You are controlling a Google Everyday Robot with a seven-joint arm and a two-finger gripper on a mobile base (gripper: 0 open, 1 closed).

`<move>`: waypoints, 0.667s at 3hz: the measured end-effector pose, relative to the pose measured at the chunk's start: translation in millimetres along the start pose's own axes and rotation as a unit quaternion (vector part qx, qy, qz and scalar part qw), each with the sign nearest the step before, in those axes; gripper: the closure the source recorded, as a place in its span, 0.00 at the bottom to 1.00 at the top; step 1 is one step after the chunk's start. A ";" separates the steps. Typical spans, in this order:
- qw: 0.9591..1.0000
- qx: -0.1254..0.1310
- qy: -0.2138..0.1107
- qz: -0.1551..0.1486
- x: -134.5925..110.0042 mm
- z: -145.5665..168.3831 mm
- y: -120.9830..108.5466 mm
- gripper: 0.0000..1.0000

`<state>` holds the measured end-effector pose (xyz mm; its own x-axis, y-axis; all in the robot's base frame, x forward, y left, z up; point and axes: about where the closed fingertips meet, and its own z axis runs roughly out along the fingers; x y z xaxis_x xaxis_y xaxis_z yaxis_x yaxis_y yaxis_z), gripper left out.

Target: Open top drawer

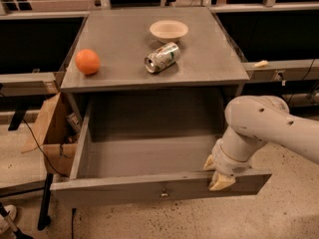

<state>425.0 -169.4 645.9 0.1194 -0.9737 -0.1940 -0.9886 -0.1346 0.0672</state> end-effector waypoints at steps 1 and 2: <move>1.000 -0.001 0.000 0.000 0.8 -0.4 4.6 0.62; 1.000 -0.001 -0.001 -0.001 0.6 -0.8 8.0 0.39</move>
Offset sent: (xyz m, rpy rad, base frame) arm -0.0232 -0.0074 0.0118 0.0137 0.0044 0.0113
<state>417.2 -171.3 647.1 0.1216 -0.9730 -0.1961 -0.9881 -0.1375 0.0692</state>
